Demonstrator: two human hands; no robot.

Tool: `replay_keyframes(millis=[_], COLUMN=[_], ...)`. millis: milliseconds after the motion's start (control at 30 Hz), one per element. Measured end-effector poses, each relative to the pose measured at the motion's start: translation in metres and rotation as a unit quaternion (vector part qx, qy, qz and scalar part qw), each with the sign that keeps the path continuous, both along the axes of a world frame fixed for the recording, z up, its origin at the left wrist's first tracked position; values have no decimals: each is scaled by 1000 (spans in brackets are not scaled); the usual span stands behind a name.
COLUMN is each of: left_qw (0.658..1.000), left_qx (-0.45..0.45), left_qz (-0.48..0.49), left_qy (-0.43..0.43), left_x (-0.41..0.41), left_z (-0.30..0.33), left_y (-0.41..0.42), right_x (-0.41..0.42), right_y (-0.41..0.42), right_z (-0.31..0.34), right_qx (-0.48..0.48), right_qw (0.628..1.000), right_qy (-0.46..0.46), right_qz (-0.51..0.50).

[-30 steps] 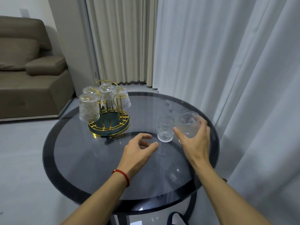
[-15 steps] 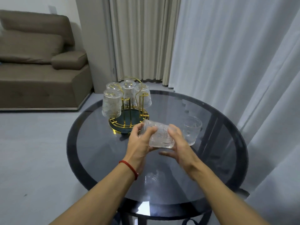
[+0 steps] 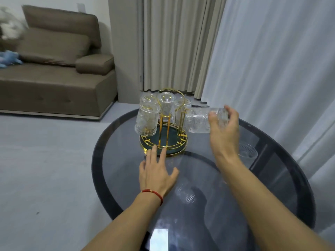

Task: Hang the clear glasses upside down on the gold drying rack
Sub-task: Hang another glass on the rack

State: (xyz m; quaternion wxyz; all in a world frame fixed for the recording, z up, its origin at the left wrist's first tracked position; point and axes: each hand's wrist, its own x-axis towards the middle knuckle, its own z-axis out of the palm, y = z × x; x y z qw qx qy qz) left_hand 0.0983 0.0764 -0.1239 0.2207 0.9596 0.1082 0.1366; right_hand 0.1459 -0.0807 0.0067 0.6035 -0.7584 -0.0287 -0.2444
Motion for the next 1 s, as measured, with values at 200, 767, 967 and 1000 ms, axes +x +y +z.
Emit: replay_keyframes(millis=[200, 767, 967, 1000], left_qw=[999, 999, 998, 998], left_qx=[48, 54, 60, 62], left_qz=[0, 5, -4, -6], left_qy=[5, 3, 10, 10], left_x=[7, 7, 8, 8], left_z=[-6, -7, -8, -8], left_y=[-3, -7, -3, -3], right_x=[39, 76, 72, 68], right_y=[25, 66, 56, 51], right_z=[33, 4, -1, -3], right_qx=[-96, -366, -361, -351], right_qw=[995, 930, 931, 935], right_qy=[-16, -33, -19, -16], right_qz=[4, 20, 46, 53])
